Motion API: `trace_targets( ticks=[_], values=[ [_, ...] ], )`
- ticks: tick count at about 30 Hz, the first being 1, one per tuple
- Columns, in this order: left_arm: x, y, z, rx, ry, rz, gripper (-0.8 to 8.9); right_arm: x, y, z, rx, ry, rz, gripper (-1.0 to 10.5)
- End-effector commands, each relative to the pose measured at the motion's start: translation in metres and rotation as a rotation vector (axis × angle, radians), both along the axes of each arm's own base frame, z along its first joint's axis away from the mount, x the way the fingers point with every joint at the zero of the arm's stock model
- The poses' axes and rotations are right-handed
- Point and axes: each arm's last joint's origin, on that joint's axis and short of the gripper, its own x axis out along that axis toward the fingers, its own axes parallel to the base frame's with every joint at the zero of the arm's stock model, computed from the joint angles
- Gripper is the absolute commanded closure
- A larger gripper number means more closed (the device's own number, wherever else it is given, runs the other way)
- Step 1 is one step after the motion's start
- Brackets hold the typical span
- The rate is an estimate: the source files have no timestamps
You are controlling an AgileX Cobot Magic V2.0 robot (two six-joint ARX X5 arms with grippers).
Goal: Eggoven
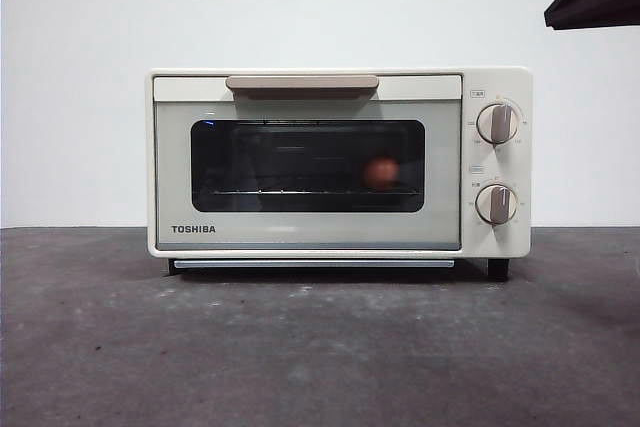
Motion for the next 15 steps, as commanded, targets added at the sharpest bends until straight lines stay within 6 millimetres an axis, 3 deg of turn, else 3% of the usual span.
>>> trace_targets(
  ticks=[1,6,15],
  values=[
    [0.001,0.0,-0.009,-0.03,0.005,0.005,8.06,0.0,0.001,0.001,-0.005,-0.014,0.007,9.4],
    [0.002,0.0,-0.023,-0.059,0.074,0.009,8.06,0.0,0.001,0.001,-0.005,-0.015,0.007,9.4],
    [0.002,0.0,-0.024,-0.099,0.078,0.015,8.06,0.0,0.001,0.001,-0.005,-0.015,0.007,9.4]
  ],
)
